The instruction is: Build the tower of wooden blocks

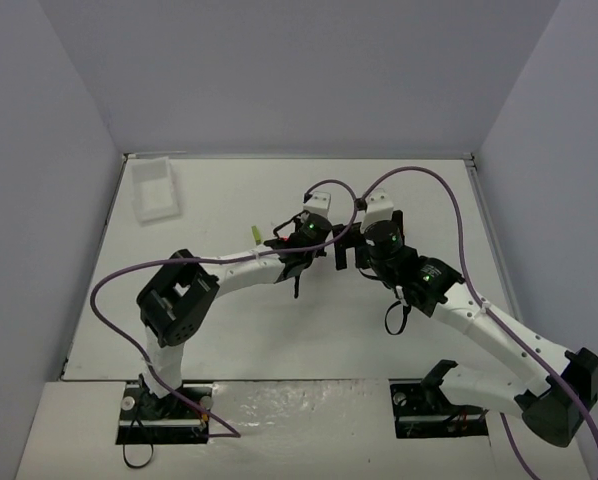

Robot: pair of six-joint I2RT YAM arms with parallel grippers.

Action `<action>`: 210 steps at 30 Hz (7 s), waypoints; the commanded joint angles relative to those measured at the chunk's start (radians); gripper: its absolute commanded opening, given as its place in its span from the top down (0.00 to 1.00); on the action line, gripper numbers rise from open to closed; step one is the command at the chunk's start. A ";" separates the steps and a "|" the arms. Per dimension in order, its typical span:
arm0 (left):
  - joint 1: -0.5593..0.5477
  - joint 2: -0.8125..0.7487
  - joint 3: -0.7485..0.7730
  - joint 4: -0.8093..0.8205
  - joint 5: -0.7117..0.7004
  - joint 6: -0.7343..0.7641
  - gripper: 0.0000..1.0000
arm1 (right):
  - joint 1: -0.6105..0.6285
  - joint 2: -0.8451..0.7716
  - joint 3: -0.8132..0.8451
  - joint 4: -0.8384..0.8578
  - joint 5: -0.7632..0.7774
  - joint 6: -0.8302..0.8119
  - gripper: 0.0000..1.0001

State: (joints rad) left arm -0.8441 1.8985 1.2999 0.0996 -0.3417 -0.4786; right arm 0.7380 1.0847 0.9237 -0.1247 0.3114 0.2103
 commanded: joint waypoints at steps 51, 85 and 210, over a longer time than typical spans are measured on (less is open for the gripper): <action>0.139 -0.333 -0.081 -0.111 -0.085 -0.128 0.25 | -0.019 -0.014 0.167 -0.024 -0.011 0.004 0.06; 0.438 -1.078 -0.564 -0.458 -0.083 0.111 0.25 | -0.057 0.774 0.480 -0.119 0.017 0.357 0.50; 0.498 -1.010 -0.564 -0.380 -0.027 0.133 0.25 | -0.603 0.840 0.532 -0.147 -0.200 0.011 1.00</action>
State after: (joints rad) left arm -0.3511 0.8864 0.7078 -0.3328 -0.3635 -0.3515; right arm 0.1436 1.9308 1.4569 -0.2976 0.0726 0.2078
